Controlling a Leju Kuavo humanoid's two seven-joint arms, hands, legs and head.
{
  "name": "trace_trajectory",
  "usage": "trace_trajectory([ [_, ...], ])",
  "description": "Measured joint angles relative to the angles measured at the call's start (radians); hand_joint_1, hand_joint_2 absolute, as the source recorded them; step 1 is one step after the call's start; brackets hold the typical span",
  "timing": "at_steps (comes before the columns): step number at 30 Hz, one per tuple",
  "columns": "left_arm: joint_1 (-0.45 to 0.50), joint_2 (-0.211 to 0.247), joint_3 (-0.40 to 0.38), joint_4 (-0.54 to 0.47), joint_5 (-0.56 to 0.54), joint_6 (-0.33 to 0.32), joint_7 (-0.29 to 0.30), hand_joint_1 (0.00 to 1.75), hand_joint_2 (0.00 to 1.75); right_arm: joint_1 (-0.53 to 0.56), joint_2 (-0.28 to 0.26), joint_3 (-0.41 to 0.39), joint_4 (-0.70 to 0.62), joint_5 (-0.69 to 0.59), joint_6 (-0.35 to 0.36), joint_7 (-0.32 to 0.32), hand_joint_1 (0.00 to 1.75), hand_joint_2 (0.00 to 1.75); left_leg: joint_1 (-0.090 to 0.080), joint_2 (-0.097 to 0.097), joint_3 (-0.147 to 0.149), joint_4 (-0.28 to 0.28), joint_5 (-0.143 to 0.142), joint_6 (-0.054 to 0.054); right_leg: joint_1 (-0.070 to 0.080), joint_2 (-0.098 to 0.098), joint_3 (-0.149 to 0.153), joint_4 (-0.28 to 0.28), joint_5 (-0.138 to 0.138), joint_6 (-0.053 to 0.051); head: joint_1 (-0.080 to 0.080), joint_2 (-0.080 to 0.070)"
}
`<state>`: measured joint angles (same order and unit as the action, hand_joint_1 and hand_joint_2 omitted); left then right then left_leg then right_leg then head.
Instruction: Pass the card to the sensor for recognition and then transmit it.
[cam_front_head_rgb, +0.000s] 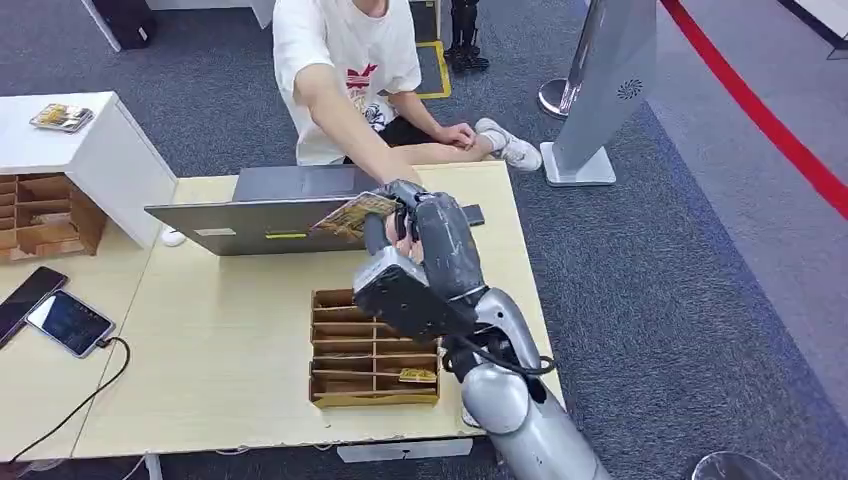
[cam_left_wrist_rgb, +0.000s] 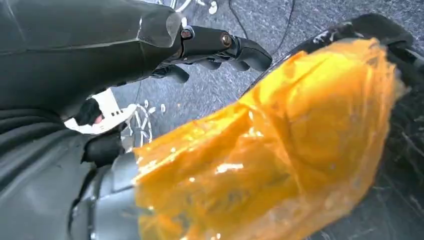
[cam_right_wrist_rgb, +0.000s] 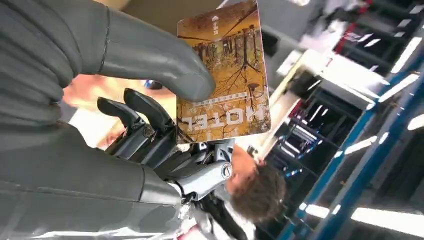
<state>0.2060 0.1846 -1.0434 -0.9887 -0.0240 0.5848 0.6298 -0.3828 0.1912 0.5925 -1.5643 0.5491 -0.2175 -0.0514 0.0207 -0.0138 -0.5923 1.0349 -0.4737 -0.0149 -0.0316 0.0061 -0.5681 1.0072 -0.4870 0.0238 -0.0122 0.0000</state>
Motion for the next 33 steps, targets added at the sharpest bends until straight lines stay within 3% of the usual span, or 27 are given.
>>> trace_trajectory([
  [5, 0.028, -0.002, 0.031, -0.019, -0.001, 0.022, 0.000, 0.00, 0.00, 0.071, -0.039, -0.084, -0.085, -0.114, 0.001, -0.018, 1.75, 1.75, 0.000, 0.000, 0.000, 0.000, 0.000, 0.000, 0.000, 0.000, 0.000, -0.001, 0.000, 0.000, 0.000, 0.000],
  [14, 0.066, -0.015, 0.081, -0.044, -0.019, 0.042, 0.000, 0.00, 0.00, 0.216, -0.106, -0.208, -0.179, -0.149, -0.010, -0.044, 1.75, 1.75, 0.000, 0.000, 0.000, 0.000, -0.001, 0.000, 0.000, 0.000, 0.000, -0.001, 0.000, 0.000, 0.000, 0.000],
  [24, 0.111, -0.040, 0.157, -0.061, -0.056, 0.042, 0.000, 0.00, 0.00, 0.362, -0.156, -0.284, -0.200, -0.118, -0.010, -0.029, 1.75, 1.75, 0.000, 0.000, -0.001, 0.000, -0.001, 0.000, 0.000, 0.000, 0.000, -0.001, 0.000, 0.000, 0.000, 0.000],
  [33, 0.128, -0.054, 0.196, -0.063, -0.062, 0.041, 0.000, 0.00, 0.00, 0.407, -0.175, -0.302, -0.200, -0.109, -0.005, -0.023, 1.75, 1.75, 0.000, 0.000, 0.000, 0.000, -0.001, 0.000, 0.000, 0.000, 0.000, -0.001, 0.000, 0.000, 0.000, 0.000],
])
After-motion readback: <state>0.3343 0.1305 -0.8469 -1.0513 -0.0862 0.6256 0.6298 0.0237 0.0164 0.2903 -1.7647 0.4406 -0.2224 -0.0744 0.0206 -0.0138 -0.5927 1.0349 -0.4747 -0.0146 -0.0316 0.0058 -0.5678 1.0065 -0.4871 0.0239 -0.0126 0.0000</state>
